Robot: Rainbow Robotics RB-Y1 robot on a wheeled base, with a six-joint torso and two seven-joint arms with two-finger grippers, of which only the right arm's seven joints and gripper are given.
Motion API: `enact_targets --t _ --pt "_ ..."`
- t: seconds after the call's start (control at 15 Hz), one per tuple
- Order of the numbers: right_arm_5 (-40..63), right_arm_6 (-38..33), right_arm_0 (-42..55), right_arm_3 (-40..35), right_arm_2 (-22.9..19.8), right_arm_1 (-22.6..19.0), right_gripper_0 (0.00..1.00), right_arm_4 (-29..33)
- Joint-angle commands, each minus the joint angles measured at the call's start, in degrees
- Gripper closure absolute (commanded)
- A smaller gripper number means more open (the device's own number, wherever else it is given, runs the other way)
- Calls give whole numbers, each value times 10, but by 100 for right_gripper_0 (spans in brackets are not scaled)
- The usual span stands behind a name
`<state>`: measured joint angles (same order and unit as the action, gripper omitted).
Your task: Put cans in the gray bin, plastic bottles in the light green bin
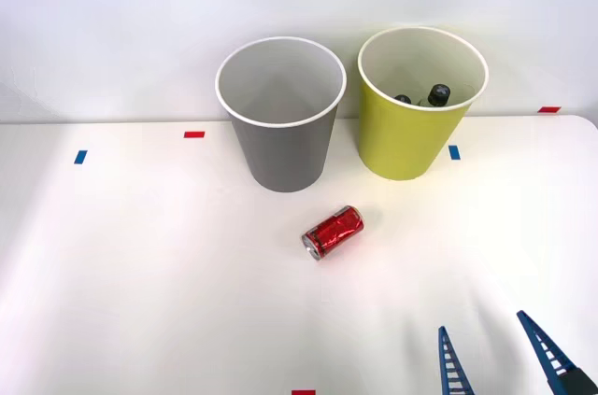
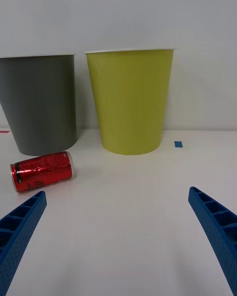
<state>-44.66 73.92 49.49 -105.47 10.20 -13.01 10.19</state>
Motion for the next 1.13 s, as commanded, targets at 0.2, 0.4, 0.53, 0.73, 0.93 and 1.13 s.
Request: enact_targets --t 0.2,0.4,0.53,0.73,0.93,1.13 --pt "0 0 0 0 0 0 0 0" --pt "0 0 0 0 0 0 0 0" --pt "0 0 0 0 0 0 0 0" --pt "0 0 0 0 0 0 0 0" --pt "0 0 0 0 0 0 0 0" --pt "0 0 0 0 0 0 0 0"
